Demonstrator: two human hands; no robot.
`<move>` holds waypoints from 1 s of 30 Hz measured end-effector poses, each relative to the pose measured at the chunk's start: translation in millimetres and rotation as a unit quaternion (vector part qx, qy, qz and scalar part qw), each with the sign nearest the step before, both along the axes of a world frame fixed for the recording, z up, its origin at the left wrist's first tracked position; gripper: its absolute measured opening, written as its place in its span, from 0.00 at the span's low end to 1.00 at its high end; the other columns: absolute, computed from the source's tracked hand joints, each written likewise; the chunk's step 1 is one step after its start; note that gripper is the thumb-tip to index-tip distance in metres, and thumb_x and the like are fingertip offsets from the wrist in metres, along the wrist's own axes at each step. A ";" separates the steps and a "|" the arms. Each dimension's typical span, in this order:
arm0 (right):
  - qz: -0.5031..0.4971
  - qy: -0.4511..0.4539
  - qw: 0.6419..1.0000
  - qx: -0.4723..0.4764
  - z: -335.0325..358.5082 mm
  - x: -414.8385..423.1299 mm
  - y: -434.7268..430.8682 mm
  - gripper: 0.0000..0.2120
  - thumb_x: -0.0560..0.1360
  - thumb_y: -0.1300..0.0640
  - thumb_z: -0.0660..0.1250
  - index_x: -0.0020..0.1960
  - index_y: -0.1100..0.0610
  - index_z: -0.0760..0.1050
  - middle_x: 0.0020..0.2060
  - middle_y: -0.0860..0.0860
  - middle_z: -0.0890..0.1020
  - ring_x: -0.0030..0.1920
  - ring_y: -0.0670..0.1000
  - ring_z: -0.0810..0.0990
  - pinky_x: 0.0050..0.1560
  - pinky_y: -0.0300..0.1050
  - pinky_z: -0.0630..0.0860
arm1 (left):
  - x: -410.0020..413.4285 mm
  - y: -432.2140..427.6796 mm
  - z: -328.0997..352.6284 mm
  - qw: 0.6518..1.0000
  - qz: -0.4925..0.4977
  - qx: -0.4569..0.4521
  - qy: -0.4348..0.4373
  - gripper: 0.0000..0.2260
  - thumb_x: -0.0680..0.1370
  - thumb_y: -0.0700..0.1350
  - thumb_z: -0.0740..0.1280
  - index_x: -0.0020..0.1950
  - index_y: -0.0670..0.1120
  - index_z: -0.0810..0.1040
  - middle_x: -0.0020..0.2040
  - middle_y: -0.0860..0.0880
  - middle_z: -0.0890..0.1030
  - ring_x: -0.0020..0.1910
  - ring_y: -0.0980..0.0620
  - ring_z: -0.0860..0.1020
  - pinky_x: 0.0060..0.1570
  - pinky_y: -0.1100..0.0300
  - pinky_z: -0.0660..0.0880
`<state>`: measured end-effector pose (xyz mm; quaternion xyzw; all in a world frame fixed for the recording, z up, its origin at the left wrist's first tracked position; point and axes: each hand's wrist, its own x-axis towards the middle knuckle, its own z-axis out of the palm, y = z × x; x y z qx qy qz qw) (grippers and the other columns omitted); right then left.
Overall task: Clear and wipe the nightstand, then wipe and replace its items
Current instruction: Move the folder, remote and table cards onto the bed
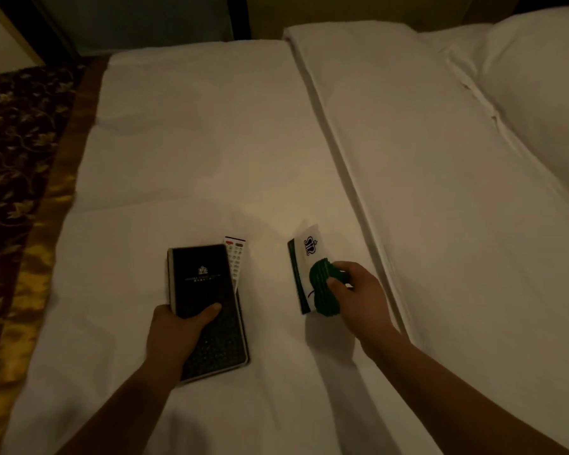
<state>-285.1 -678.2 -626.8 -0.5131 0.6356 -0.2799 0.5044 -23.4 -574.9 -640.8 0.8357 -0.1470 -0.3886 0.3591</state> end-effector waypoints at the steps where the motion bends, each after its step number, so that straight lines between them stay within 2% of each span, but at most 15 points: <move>1: -0.003 0.007 1.000 -0.002 -1.3 -1.0 -0.3 0.15 0.79 0.60 0.66 0.65 0.54 0.75 0.56 0.51 0.81 0.53 0.51 0.81 0.51 0.49 0.83 | -1.3 -1.7 -1.9 1.000 -0.010 0.017 -0.018 0.33 0.66 0.51 0.82 0.66 0.40 0.75 0.58 0.40 0.82 0.52 0.40 0.82 0.51 0.47 0.81; 4: -0.016 0.004 1.000 0.000 -3.4 -7.8 1.0 0.19 0.78 0.59 0.67 0.68 0.51 0.72 0.57 0.46 0.77 0.50 0.41 0.78 0.45 0.34 0.77 | -11.3 -3.9 3.2 0.983 -0.074 0.063 -0.158 0.45 0.67 0.51 0.81 0.77 0.42 0.61 0.68 0.36 0.71 0.65 0.35 0.73 0.60 0.41 0.75; 6: -0.023 0.038 0.999 -0.029 -2.1 -11.8 2.3 0.20 0.77 0.60 0.68 0.68 0.51 0.73 0.59 0.48 0.76 0.54 0.43 0.77 0.52 0.38 0.76 | -21.5 -5.8 13.5 0.951 -0.133 0.072 -0.270 0.47 0.69 0.51 0.79 0.80 0.45 0.57 0.72 0.36 0.66 0.69 0.33 0.68 0.64 0.37 0.71; 8: -0.037 0.062 0.995 -0.068 2.6 -15.8 4.6 0.19 0.76 0.60 0.69 0.66 0.52 0.75 0.61 0.48 0.75 0.60 0.46 0.74 0.60 0.42 0.73 | -33.6 -10.1 21.5 0.924 -0.196 0.060 -0.323 0.45 0.71 0.52 0.76 0.81 0.47 0.55 0.75 0.38 0.63 0.72 0.34 0.65 0.66 0.36 0.68; 10: -0.051 0.066 0.993 -0.086 8.7 -20.2 7.5 0.17 0.76 0.58 0.70 0.64 0.50 0.76 0.61 0.46 0.76 0.60 0.46 0.74 0.61 0.42 0.72 | -46.6 -17.6 28.5 0.908 -0.256 0.047 -0.329 0.43 0.74 0.54 0.73 0.82 0.50 0.53 0.78 0.40 0.60 0.76 0.38 0.62 0.71 0.39 0.64; 14: -0.058 0.052 0.994 -0.077 18.6 -29.9 14.3 0.17 0.76 0.56 0.71 0.64 0.48 0.76 0.57 0.43 0.77 0.53 0.39 0.76 0.48 0.31 0.71 | -64.8 -31.2 37.8 0.902 -0.298 0.028 -0.312 0.41 0.77 0.58 0.68 0.82 0.52 0.49 0.81 0.42 0.56 0.79 0.42 0.56 0.76 0.42 0.56; 16: -0.050 0.053 0.995 -0.074 23.1 -32.3 17.4 0.17 0.76 0.56 0.70 0.64 0.47 0.76 0.55 0.42 0.78 0.52 0.38 0.77 0.45 0.28 0.70 | -67.7 -33.3 40.6 0.902 -0.306 0.028 -0.305 0.40 0.78 0.59 0.67 0.82 0.53 0.47 0.82 0.42 0.54 0.80 0.42 0.54 0.77 0.42 0.53; 21: -0.043 0.049 0.995 -0.068 32.4 -31.6 29.0 0.16 0.77 0.55 0.70 0.64 0.48 0.76 0.55 0.42 0.79 0.53 0.41 0.79 0.44 0.30 0.72 | -65.4 -26.4 42.8 0.878 -0.341 0.035 -0.335 0.40 0.78 0.61 0.64 0.82 0.53 0.45 0.82 0.43 0.52 0.81 0.43 0.51 0.77 0.39 0.49; 25: -0.029 0.051 0.996 -0.069 40.0 -28.4 37.4 0.16 0.77 0.54 0.69 0.64 0.46 0.75 0.53 0.41 0.80 0.50 0.37 0.79 0.37 0.27 0.73 | -61.3 -19.7 43.2 0.861 -0.356 0.047 -0.360 0.40 0.78 0.63 0.62 0.82 0.53 0.44 0.83 0.43 0.51 0.81 0.43 0.49 0.77 0.37 0.50; 30: -0.035 0.043 0.995 -0.081 51.5 -35.1 49.7 0.17 0.76 0.54 0.70 0.64 0.47 0.75 0.53 0.41 0.81 0.50 0.38 0.79 0.43 0.30 0.72 | -69.7 -13.4 47.5 0.835 -0.396 0.021 -0.382 0.39 0.78 0.65 0.60 0.82 0.54 0.43 0.83 0.43 0.51 0.82 0.41 0.47 0.78 0.38 0.46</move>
